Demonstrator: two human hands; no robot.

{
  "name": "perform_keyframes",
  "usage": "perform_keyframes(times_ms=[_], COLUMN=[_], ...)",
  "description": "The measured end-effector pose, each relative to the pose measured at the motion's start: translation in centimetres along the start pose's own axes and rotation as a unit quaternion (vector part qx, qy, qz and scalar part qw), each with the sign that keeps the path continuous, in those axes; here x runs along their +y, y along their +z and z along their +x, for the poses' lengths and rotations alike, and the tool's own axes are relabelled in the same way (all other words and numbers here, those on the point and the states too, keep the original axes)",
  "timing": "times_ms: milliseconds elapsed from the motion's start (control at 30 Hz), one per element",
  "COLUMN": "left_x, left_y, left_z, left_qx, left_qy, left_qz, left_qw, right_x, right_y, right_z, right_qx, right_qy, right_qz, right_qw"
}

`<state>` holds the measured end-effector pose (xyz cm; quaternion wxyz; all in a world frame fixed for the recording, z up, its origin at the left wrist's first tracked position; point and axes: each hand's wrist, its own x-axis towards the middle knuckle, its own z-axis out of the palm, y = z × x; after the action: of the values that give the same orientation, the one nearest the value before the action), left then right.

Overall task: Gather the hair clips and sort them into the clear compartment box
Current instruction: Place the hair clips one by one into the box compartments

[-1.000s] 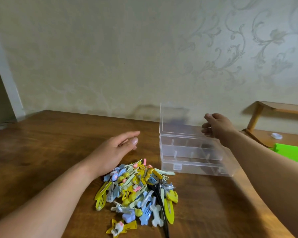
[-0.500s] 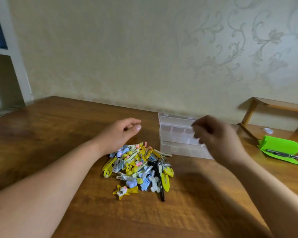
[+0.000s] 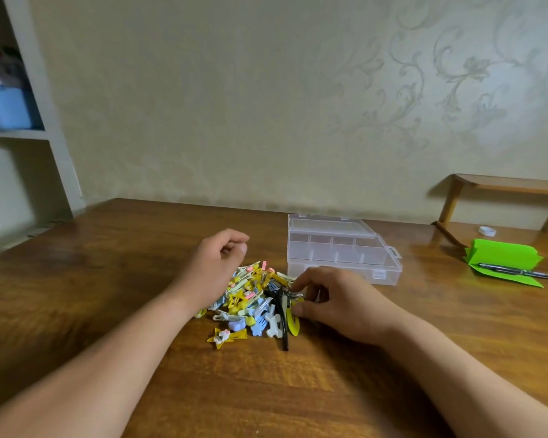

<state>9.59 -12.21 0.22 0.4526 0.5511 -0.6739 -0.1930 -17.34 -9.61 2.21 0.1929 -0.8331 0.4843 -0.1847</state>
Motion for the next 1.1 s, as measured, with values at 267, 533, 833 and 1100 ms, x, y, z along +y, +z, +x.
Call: perform_keyframes(times_ms=[267,533,833,1100], left_x=[-1.3,-2.7,-2.4,-1.9], left_y=[-0.2,-0.4,-0.7,-0.8], left_z=[0.8,2.9,2.7,2.4], left_qx=[0.02,0.058,0.059,0.039], left_qy=[-0.032,-0.06,-0.081,-0.082], left_qz=[-0.01,-0.055,-0.069,-0.048], left_qw=[0.999,0.995,0.993,0.995], right_x=[0.5,1.3,1.8,3.5], right_y=[-0.7,-4.7,-4.4,-2.2], right_z=[-0.1,3.0,14.7,17.4], right_qx=[-0.022,0.138,0.106,0.058], right_qy=[0.014,0.034,0.156,0.231], right_qz=[0.014,0.119,-0.009,-0.076], right_qw=[1.0,0.983,0.982,0.968])
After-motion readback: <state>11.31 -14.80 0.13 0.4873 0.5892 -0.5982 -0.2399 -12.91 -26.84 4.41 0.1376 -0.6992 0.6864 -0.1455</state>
